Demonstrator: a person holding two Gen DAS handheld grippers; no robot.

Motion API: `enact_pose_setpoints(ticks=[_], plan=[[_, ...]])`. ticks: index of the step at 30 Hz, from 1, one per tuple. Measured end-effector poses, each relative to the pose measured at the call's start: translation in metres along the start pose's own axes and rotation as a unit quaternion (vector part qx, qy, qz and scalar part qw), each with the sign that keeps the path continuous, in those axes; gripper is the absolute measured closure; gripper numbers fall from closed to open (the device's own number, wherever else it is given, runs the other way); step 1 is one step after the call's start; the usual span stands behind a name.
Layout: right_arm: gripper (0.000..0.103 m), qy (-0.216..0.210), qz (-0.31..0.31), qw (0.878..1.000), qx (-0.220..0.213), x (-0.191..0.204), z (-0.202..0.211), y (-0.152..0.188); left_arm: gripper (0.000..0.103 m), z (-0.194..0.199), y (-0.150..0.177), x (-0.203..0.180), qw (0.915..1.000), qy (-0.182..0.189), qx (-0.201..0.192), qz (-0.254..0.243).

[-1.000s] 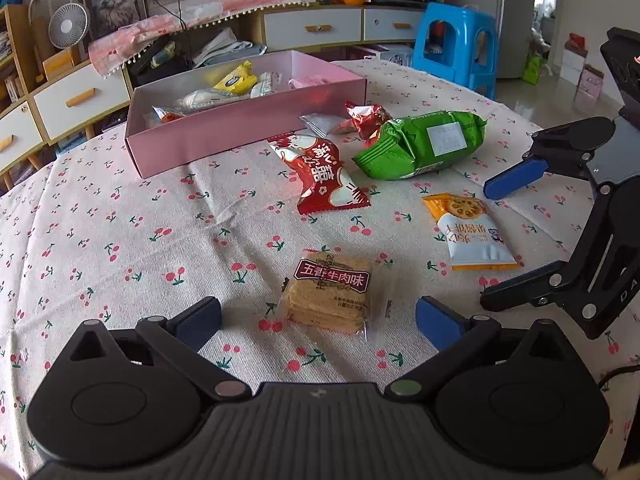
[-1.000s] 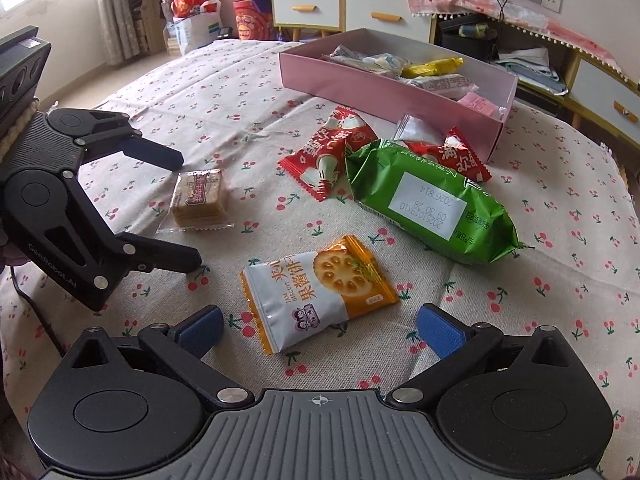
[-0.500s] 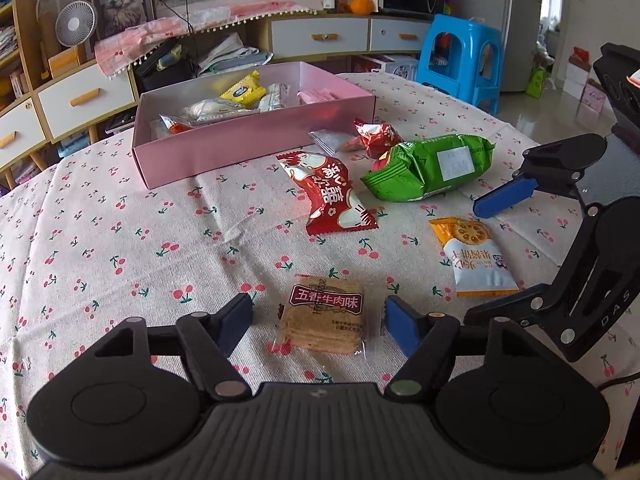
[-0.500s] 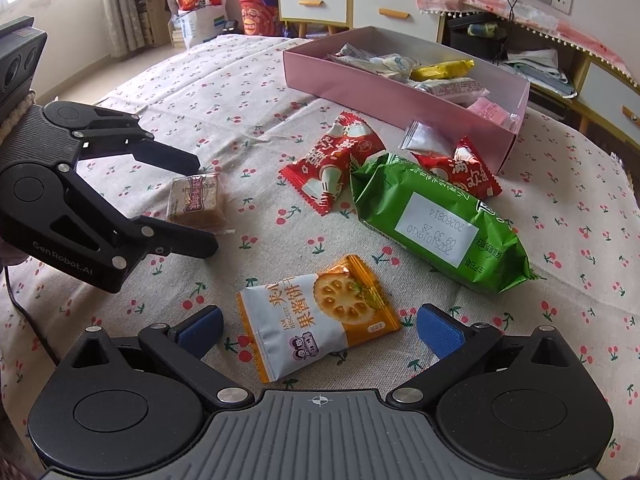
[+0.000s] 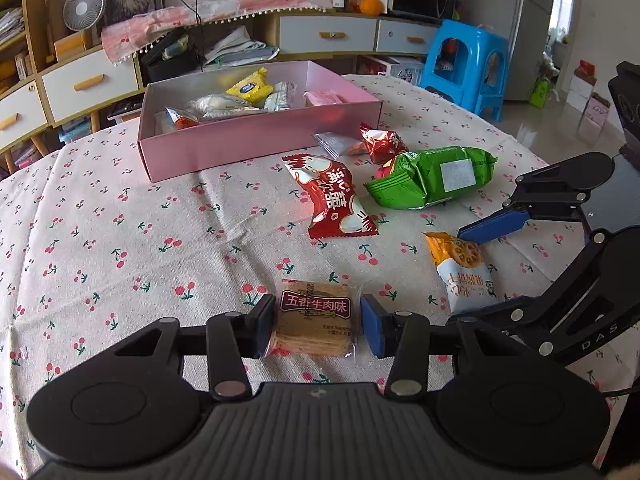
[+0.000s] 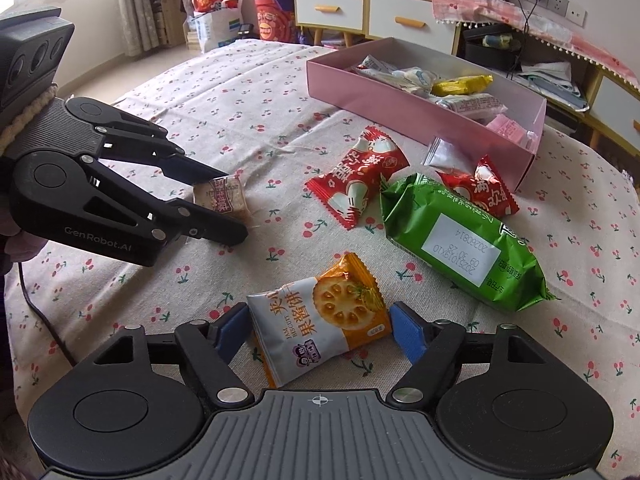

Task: Organize snacks
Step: 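Close the left tool on the brown biscuit pack while the right tool grips the orange packet, then carry the brown biscuit pack in the left tool while the right tool carries the orange packet into the box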

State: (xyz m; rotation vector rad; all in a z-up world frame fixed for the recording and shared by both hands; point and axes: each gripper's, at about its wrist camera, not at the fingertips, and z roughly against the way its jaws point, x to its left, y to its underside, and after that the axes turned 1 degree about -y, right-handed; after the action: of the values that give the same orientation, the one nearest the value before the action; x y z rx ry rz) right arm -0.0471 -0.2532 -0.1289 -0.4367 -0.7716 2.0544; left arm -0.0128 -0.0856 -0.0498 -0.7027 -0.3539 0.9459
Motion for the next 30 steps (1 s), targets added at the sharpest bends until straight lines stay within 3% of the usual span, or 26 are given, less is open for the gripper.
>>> enact_pose_setpoints(ticks=[14,30], plan=[[0.032,-0.009,0.006,1.000,-0.008,0.007,0.001,-0.006,0.065,0.008,-0.010,0.012,0.9995,-0.003,-0.004,0.031],[0.032,-0.013,-0.023,0.996,-0.083,0.006,0.028,-0.056,0.065,0.028,-0.045,0.048,0.9939,-0.027,-0.044,0.097]])
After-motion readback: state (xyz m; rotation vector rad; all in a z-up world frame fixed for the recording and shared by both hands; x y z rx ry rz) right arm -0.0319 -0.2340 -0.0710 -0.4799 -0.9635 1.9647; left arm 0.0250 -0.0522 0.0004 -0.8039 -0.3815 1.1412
